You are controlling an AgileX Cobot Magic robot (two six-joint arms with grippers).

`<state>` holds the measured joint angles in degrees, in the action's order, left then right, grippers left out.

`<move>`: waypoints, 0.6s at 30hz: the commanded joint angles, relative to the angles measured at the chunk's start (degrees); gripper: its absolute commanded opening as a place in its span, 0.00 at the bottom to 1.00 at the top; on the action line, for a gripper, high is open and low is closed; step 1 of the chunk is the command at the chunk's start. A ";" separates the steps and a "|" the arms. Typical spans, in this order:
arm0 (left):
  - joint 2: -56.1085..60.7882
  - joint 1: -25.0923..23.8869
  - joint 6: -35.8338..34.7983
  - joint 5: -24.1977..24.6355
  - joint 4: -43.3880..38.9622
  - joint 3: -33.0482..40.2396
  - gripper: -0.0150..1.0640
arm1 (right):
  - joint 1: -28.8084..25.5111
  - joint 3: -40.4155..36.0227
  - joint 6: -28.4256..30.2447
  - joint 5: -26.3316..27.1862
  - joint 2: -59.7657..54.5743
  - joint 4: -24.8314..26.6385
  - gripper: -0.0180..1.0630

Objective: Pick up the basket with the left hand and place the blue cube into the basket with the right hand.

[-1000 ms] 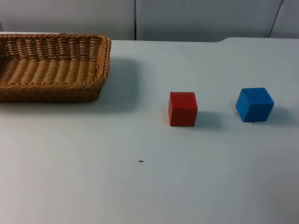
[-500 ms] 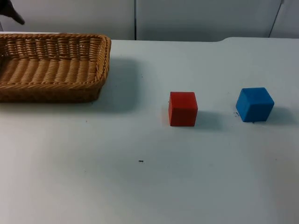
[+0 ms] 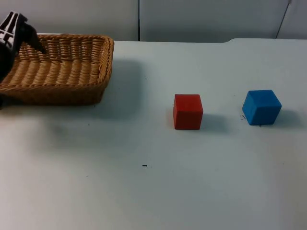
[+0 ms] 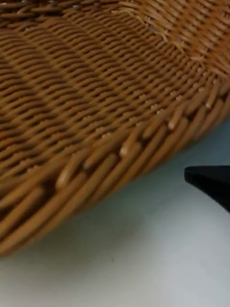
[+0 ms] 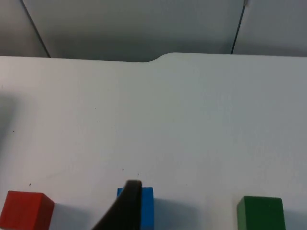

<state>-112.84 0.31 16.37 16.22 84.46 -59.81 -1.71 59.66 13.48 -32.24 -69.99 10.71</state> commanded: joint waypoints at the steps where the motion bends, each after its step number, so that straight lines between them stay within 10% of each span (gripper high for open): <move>1: -3.31 2.14 -0.26 0.18 4.94 -3.29 0.98 | 0.24 0.52 0.49 1.14 -0.16 0.12 0.99; 18: -7.55 3.94 1.24 -4.16 9.64 -5.54 0.98 | 0.24 0.52 0.71 1.50 -0.16 2.55 0.99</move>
<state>-120.42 4.20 17.80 14.31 93.64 -64.90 -1.71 59.66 13.59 -31.63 -69.99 12.36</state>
